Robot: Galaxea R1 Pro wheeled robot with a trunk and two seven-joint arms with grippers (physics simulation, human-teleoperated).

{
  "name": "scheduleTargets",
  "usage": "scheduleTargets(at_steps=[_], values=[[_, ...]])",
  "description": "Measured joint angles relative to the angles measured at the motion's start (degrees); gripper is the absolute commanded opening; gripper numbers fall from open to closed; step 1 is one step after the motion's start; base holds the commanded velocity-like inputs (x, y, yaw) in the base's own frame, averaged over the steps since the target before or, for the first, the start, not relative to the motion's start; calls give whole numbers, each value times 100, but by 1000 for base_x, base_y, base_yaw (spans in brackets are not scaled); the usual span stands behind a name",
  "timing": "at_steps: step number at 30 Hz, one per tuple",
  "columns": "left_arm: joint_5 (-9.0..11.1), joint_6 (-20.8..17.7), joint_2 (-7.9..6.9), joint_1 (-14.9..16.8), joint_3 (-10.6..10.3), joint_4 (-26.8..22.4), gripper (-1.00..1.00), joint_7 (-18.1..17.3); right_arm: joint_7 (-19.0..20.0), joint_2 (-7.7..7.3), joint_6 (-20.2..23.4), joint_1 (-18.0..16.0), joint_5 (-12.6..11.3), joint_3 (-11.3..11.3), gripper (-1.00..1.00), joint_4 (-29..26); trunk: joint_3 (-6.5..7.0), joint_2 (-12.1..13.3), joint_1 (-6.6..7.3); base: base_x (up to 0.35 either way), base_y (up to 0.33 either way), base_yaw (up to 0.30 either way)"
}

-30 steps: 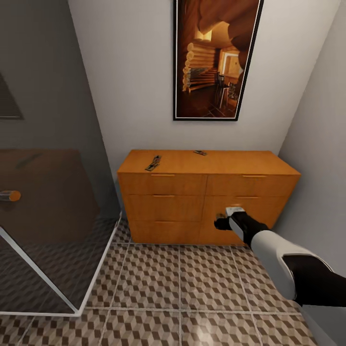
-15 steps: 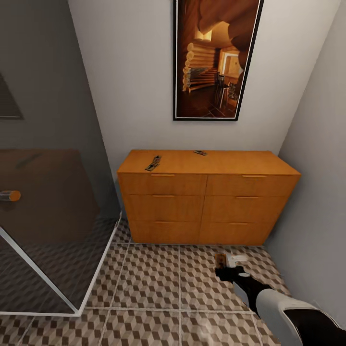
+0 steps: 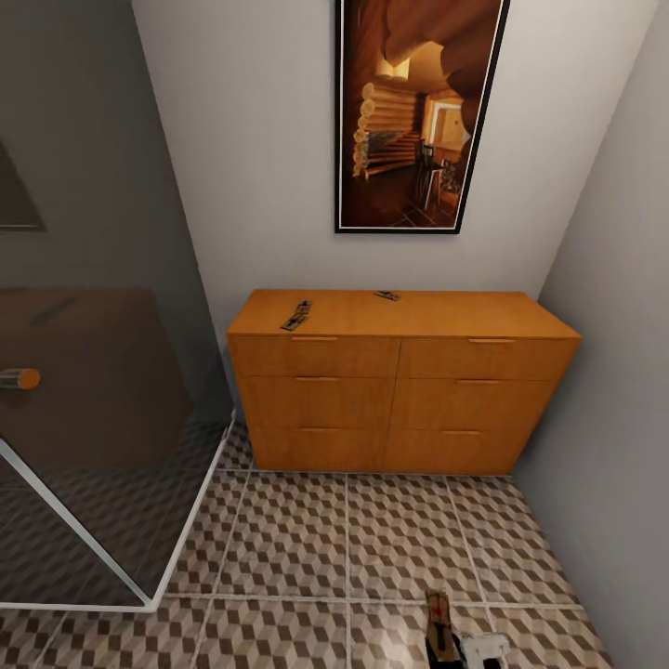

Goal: Take the four mousetraps from the cabinet in the bathroom and place them on the bathroom floor. Make sure all four end up on the same floor surface, and ensure that at least two of them are either under or directly next to the same bathroom sink.

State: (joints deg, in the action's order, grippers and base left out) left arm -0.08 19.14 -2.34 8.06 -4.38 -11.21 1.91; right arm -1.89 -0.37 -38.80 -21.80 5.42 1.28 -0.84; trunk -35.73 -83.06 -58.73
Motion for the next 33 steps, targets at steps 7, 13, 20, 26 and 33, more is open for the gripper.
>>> scheduleTargets(at_steps=[7,13,20,26,33], values=[[-7,0,0,0,13,-13,100,0,-109,-8,-2096,697,7,-6,-100,3,0,0,0,0,0,0],[-8,0,-8,0,14,-24,100,0,-974,-50,-2111,882,-30,-44,-100,-7,0,0,0,0,0,0],[-14,8,-9,1,18,-62,100,0,-1560,-58,-2110,899,7,-4,-100,-16,0,0,0,0,0,0],[-9,-59,-8,3,27,-743,100,31,-1609,-4,-2109,900,121,120,-100,-17,1,0,0,0,0,0],[-6,-2337,-7,14,27,-2291,100,15,-1618,1,-2110,900,144,136,-100,-17,2,0,0,0,0,0]])
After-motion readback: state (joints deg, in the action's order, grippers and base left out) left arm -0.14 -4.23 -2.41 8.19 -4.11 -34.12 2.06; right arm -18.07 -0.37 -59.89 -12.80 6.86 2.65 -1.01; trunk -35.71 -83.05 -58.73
